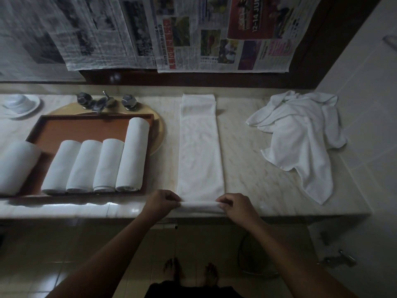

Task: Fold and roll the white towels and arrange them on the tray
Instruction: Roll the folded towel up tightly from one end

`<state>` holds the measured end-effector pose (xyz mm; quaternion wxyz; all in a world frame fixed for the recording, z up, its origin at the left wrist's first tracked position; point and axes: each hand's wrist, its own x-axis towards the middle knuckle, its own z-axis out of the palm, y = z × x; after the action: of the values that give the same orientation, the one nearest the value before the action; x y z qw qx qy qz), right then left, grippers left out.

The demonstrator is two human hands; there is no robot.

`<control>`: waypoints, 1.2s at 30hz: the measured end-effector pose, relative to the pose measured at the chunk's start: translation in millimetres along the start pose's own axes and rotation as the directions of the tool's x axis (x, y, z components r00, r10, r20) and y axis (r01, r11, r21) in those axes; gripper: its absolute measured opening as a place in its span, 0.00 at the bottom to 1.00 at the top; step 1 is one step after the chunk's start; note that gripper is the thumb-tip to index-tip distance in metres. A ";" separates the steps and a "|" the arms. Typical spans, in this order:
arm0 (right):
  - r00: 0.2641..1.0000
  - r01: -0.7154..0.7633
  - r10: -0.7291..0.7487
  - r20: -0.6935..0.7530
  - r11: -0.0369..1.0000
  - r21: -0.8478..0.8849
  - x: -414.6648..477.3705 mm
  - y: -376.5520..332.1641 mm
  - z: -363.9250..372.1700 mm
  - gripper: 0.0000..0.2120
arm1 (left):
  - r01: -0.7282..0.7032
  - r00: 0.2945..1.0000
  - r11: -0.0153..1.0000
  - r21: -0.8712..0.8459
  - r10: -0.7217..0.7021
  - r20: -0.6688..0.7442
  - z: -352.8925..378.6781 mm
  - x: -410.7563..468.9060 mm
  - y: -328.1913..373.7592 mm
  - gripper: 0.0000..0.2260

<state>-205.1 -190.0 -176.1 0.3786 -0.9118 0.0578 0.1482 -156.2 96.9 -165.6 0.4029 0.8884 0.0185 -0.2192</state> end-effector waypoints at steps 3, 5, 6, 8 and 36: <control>0.996 -0.010 0.011 -0.083 1.000 0.024 1.1 -4.1 6.2 0.08 | 0.038 0.997 0.999 -0.032 -0.040 -0.062 6.3 0.0 2.4 0.03; 0.987 0.026 -0.028 -0.159 1.000 -0.017 0.3 -6.3 11.3 0.09 | -0.002 0.991 1.000 0.011 0.004 -0.132 12.9 -1.5 2.5 0.06; 0.982 0.060 -0.069 -0.177 0.997 -0.058 0.0 -6.6 14.5 0.09 | -0.053 0.983 0.997 0.061 0.063 -0.174 16.4 -3.6 2.6 0.07; 0.973 0.137 -0.161 -0.164 0.980 -0.147 -2.2 -7.5 21.6 0.09 | -0.204 0.948 0.956 0.211 0.247 -0.200 24.7 -8.8 0.7 0.06; 0.973 0.169 -0.207 -0.106 0.942 -0.290 -7.4 -7.2 10.4 0.08 | -0.014 0.998 0.997 -0.076 0.009 -0.064 10.5 -11.5 -4.4 0.04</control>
<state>-213.0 -177.6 -175.9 0.2541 -0.9652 -0.0255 0.0559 -171.5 93.9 -170.2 0.4369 0.8791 0.0346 -0.1876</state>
